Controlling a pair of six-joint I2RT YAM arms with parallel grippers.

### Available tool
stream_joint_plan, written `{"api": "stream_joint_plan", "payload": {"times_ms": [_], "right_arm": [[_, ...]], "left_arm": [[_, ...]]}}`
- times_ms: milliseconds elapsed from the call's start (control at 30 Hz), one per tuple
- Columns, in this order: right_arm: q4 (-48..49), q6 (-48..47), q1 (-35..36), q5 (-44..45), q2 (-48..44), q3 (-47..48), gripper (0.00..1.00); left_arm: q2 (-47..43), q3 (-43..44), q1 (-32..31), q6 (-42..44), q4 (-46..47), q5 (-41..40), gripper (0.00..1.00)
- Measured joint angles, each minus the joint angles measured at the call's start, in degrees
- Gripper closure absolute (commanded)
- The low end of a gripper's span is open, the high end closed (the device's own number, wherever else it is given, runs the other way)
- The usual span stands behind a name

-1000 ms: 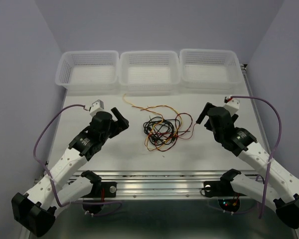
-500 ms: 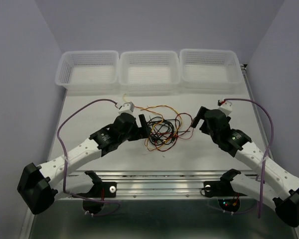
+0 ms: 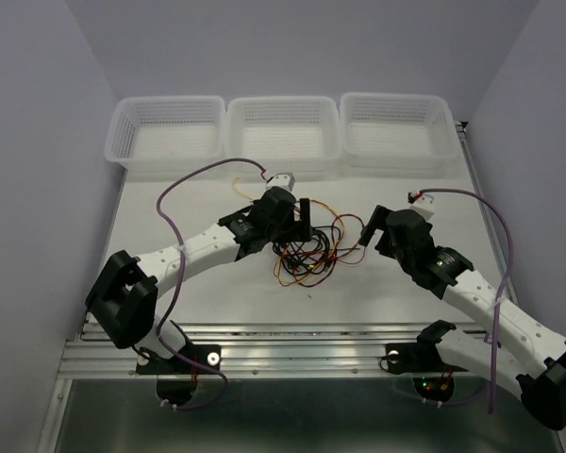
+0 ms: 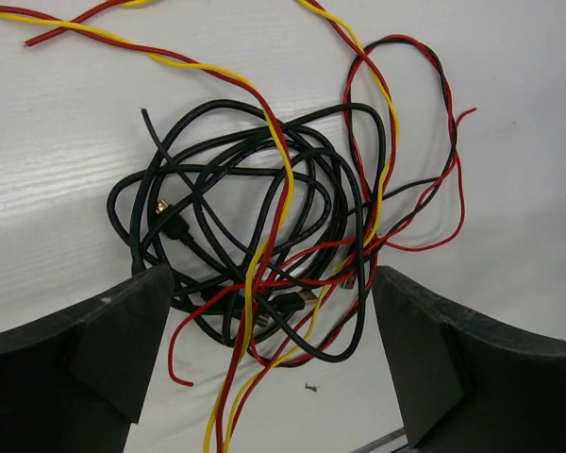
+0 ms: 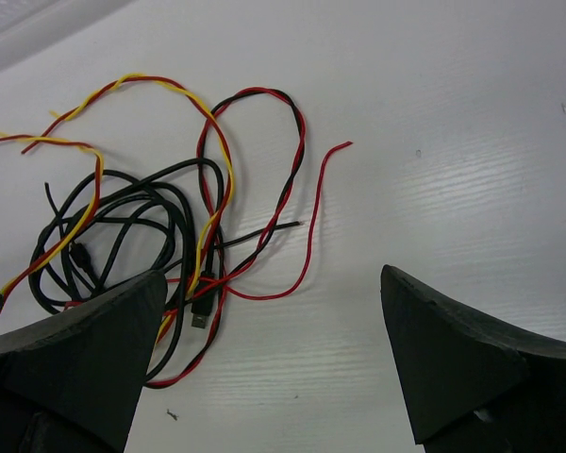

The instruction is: Untangle the cables

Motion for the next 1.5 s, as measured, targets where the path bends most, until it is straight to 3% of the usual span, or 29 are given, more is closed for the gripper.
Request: {"api": "stream_joint_plan", "payload": {"times_ms": [233,300,333,367,633,667,700,933,1233,1500], "right_arm": [[0.0,-0.2,0.0,0.2,-0.4,0.0,0.00],[0.0,-0.2,0.0,0.3,-0.5,0.0,0.00],[0.0,-0.2,0.0,0.2,-0.5,0.0,0.00],[0.0,-0.2,0.0,0.3,-0.5,0.0,0.00],[0.0,-0.7,0.0,0.9,-0.5,0.0,0.00],[0.0,-0.8,0.0,1.0,-0.5,0.0,0.00],[-0.1,-0.8,0.0,1.1,-0.5,0.0,0.00],[-0.1,-2.0,0.0,0.3,-1.0,0.0,0.00],[7.0,-8.4,-0.1,-16.0,-4.2,0.0,0.00],[16.3,-14.6,-0.1,-26.4,-4.4,-1.6,0.00]], "left_arm": [[4.6,1.5,0.0,4.9,0.0,4.4,0.01],[5.2,1.9,0.0,5.7,-0.4,4.5,0.07],[6.2,2.9,0.0,5.9,-1.5,4.2,0.14],[7.5,4.2,0.0,6.2,-2.0,4.0,0.28],[14.5,8.1,0.0,7.9,-4.2,3.2,0.72],[14.5,8.1,0.0,7.8,-4.7,3.2,0.90],[14.4,8.2,0.0,7.8,-5.0,3.1,1.00],[12.5,10.9,-0.2,8.4,-8.3,3.0,1.00],[-1.9,19.1,-0.6,11.8,-7.0,10.3,1.00],[-11.8,20.5,-2.1,13.5,-3.7,18.8,1.00]]}}
